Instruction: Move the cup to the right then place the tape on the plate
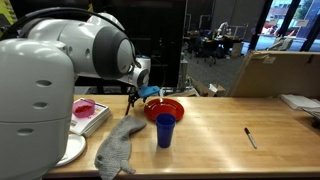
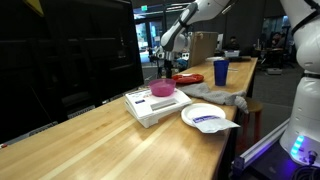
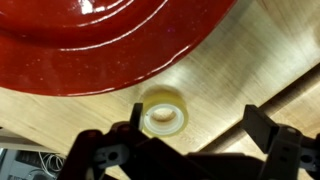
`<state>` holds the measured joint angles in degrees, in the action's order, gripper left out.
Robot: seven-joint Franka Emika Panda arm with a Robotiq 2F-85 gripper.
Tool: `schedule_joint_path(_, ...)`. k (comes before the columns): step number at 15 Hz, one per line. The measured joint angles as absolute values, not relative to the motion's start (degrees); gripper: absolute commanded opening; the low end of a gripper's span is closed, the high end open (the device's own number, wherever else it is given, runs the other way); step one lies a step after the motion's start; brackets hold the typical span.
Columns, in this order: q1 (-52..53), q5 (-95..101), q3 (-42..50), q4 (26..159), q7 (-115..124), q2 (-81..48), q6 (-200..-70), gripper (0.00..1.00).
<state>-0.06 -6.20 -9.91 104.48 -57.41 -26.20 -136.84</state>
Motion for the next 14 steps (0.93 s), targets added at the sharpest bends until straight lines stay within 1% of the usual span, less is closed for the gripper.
schedule_joint_path(3,-0.05,-6.2,-10.15,104.0,-57.34,-26.74,-136.83,1.0)
schedule_joint_path(4,-0.05,-6.2,-10.21,103.85,-57.28,-27.01,-136.83,0.75)
schedule_joint_path(5,-0.04,-6.2,-10.24,103.59,-57.23,-27.31,-136.83,0.74)
schedule_joint_path(7,-0.05,-6.2,-10.26,102.94,-57.2,-27.61,-136.8,0.62)
schedule_joint_path(9,-0.12,-6.2,-10.25,102.34,-57.16,-27.67,-136.73,0.45)
schedule_joint_path(10,-0.14,-6.2,-10.23,102.07,-57.14,-27.71,-136.69,0.4)
schedule_joint_path(11,-0.15,-6.2,-10.2,101.88,-57.12,-27.71,-136.68,0.28)
schedule_joint_path(12,-0.18,-6.2,-10.18,101.71,-57.1,-27.71,-136.68,0.26)
schedule_joint_path(14,-0.32,-6.2,-10.18,101.44,-57.05,-27.72,-136.62,0.25)
